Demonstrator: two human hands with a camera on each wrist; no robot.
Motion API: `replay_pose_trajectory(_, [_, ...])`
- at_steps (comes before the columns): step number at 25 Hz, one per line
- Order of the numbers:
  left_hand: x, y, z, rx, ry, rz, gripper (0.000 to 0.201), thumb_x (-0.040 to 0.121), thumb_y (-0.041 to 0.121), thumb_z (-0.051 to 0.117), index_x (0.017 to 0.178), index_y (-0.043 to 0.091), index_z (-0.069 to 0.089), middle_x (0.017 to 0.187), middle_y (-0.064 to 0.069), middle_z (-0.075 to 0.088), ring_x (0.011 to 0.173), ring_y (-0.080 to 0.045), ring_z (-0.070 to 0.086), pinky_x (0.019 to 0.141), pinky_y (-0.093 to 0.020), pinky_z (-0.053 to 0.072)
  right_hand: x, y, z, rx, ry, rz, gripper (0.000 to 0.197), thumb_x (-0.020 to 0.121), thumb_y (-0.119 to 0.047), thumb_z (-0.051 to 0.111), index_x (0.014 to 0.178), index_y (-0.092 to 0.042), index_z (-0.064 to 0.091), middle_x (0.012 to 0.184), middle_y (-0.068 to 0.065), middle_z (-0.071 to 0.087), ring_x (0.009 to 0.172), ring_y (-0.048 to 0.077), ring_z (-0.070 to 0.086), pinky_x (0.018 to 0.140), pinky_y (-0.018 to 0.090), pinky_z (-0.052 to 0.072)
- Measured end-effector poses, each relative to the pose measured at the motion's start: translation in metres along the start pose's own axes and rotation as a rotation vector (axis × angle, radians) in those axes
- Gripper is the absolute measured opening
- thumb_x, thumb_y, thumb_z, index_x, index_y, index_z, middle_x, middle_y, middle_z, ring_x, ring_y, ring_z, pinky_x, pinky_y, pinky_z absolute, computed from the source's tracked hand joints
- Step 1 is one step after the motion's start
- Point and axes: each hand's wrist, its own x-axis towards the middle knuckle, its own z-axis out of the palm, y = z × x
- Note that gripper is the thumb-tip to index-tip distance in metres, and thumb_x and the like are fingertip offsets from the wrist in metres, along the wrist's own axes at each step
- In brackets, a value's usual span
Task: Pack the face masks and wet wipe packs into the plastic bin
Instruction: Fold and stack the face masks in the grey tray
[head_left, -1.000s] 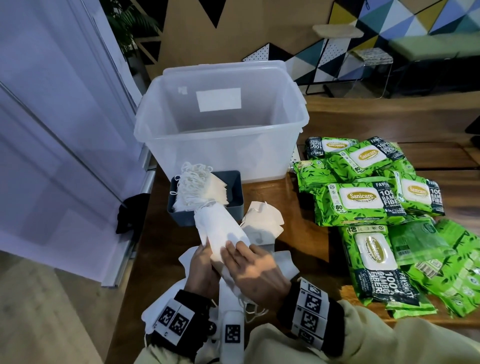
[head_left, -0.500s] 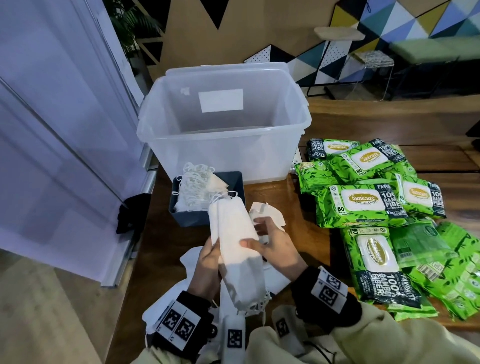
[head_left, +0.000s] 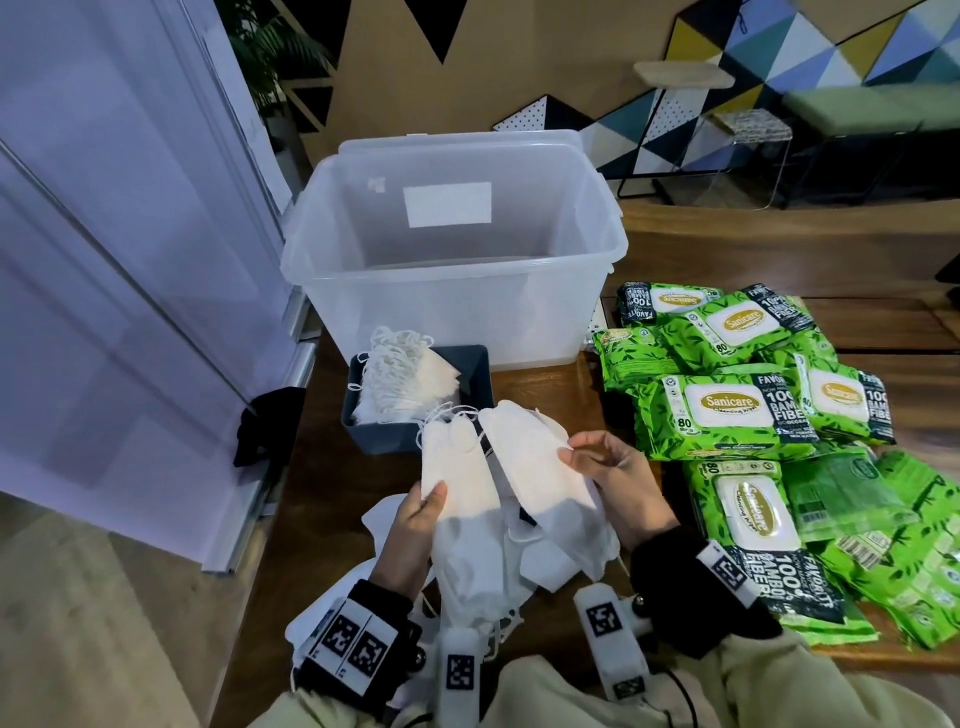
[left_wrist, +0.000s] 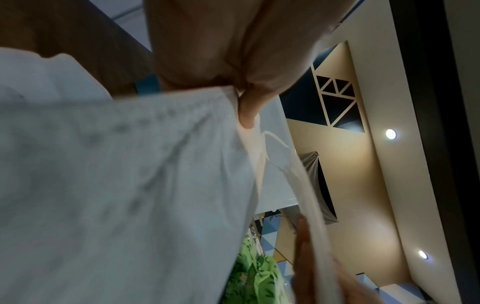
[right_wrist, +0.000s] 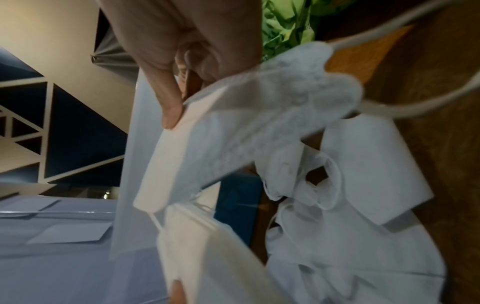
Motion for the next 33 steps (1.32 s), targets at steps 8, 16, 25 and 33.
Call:
replay_pose_trajectory(8, [0.002,-0.011,-0.009,0.127,-0.020,-0.059,0.025,0.100,0.017,0.040,0.120,0.005,0.050,0.115,-0.017,0.061,0.109,-0.031,0.056,0.103,-0.046,0.042,0.019,-0.036,-0.016,0.259,0.074,-0.151,0.022,0.083,0.011,0.055,0.085,-0.010,0.061,0.071,-0.004,0.073,0.071,0.008,0.066,0.070,0.021,0.056])
replay_pose_trajectory(16, [0.000,-0.004,0.010,-0.003,-0.053,-0.003,0.029,0.100,0.012,0.036,0.118,-0.002,0.055,0.099,-0.012,0.071,0.085,-0.020,0.067,0.070,-0.022,0.054,-0.014,0.015,0.032,-0.157,-0.332,-0.036,0.037,0.075,0.019,0.060,0.090,-0.014,0.065,0.093,-0.001,0.064,0.076,0.009,0.059,0.064,0.020,0.049])
replay_pose_trajectory(25, [-0.003,-0.005,0.008,-0.161,-0.001,-0.098,0.034,0.101,0.017,0.033,0.121,-0.001,0.053,0.103,-0.018,0.065,0.087,-0.027,0.063,0.081,-0.034,0.051,-0.015,0.023,0.042,-0.724,-0.457,-0.147,0.035,0.074,-0.002,0.073,0.100,-0.022,0.060,0.107,0.004,0.061,0.098,0.022,0.056,0.087,0.031,0.044])
replay_pose_trajectory(33, [-0.007,0.003,0.012,-0.275,-0.073,-0.107,0.050,0.096,0.038,0.042,0.121,-0.004,0.053,0.109,-0.022,0.066,0.096,-0.034,0.065,0.075,-0.031,0.058,-0.014,0.021,0.053,-0.886,-0.474,-0.248,0.041,0.074,-0.003,0.073,0.111,-0.013,0.057,0.116,0.007,0.058,0.099,0.015,0.050,0.079,0.019,0.036])
